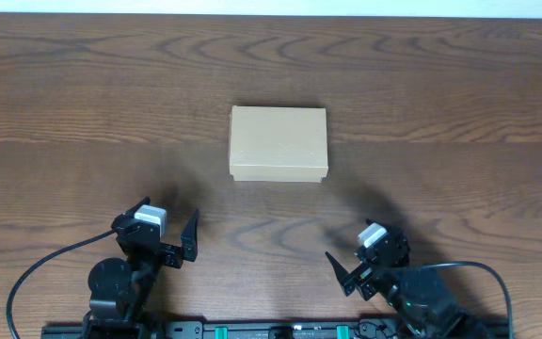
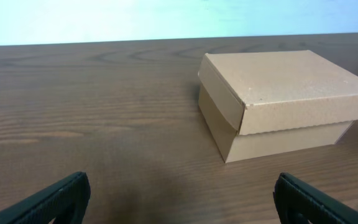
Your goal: Pack container
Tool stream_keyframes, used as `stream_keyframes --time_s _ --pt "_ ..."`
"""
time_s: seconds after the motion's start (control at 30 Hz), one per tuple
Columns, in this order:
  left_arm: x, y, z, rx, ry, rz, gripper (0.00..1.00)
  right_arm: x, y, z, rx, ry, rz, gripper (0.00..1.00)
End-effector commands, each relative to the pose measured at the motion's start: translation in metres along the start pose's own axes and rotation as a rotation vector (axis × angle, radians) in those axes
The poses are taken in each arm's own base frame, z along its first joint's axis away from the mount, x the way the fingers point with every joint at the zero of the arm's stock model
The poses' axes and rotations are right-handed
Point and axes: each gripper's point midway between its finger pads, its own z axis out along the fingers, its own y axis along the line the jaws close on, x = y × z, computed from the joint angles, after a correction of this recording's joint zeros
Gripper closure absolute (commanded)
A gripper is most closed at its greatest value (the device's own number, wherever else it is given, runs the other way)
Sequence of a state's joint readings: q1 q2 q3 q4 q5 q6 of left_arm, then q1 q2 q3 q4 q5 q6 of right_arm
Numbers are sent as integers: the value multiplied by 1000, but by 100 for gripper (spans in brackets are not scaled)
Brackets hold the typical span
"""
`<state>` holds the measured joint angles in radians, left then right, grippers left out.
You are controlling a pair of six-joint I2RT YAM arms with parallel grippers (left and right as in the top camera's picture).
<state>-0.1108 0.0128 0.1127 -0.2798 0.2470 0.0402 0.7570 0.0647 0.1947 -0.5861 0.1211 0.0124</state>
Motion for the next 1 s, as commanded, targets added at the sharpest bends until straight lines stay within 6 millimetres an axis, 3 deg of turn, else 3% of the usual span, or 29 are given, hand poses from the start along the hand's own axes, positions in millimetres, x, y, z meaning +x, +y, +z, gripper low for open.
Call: stream_keyframes --time_s 0.0,0.97 --pt "10 5 3 -21 18 -16 5 7 2 4 -6 -19 -25 1" --pt "10 5 3 -21 18 -16 5 4 2 3 -4 -30 -23 1"
